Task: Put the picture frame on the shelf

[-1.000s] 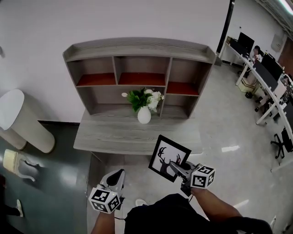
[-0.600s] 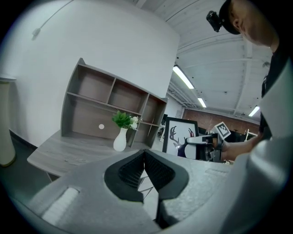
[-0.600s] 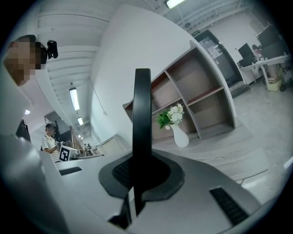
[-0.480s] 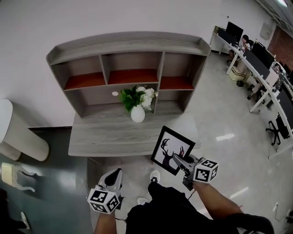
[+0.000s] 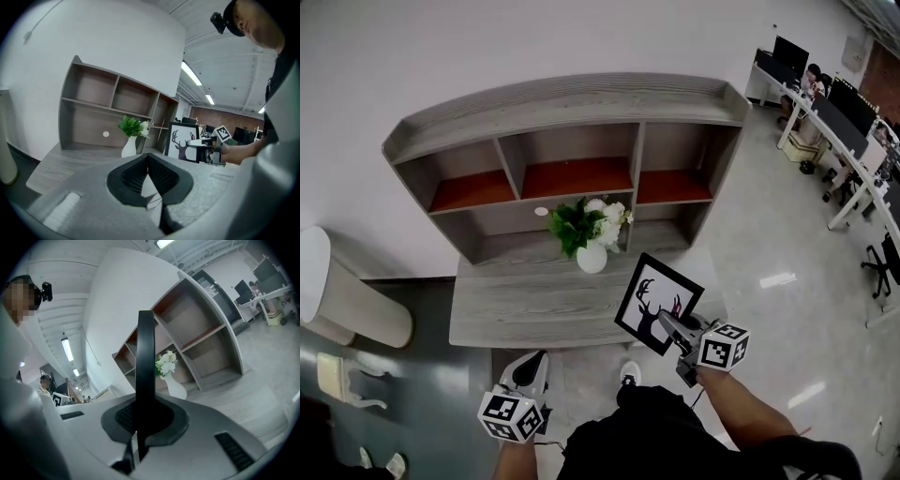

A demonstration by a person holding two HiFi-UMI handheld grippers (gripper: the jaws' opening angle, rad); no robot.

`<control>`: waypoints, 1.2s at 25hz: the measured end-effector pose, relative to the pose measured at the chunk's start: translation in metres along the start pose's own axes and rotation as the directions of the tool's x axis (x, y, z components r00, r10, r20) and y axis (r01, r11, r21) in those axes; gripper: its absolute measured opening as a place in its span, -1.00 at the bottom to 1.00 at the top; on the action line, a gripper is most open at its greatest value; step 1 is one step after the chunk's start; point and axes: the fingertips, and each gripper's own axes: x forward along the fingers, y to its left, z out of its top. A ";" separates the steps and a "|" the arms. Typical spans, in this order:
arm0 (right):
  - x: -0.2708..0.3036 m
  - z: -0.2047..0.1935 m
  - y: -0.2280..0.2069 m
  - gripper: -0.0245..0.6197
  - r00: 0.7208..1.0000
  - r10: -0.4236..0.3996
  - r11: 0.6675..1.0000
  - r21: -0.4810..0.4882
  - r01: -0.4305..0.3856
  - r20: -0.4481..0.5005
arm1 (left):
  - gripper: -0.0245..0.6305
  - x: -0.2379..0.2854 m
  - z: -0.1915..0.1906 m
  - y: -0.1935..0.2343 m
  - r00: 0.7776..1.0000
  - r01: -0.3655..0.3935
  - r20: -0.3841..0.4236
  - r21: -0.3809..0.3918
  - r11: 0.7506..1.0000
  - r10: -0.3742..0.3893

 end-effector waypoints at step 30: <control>0.024 0.228 -0.161 -0.86 0.898 -0.258 0.954 -0.054 0.295 0.358 | -0.90 0.201 0.087 0.030 0.976 0.211 -0.075 0.105 0.972 -0.204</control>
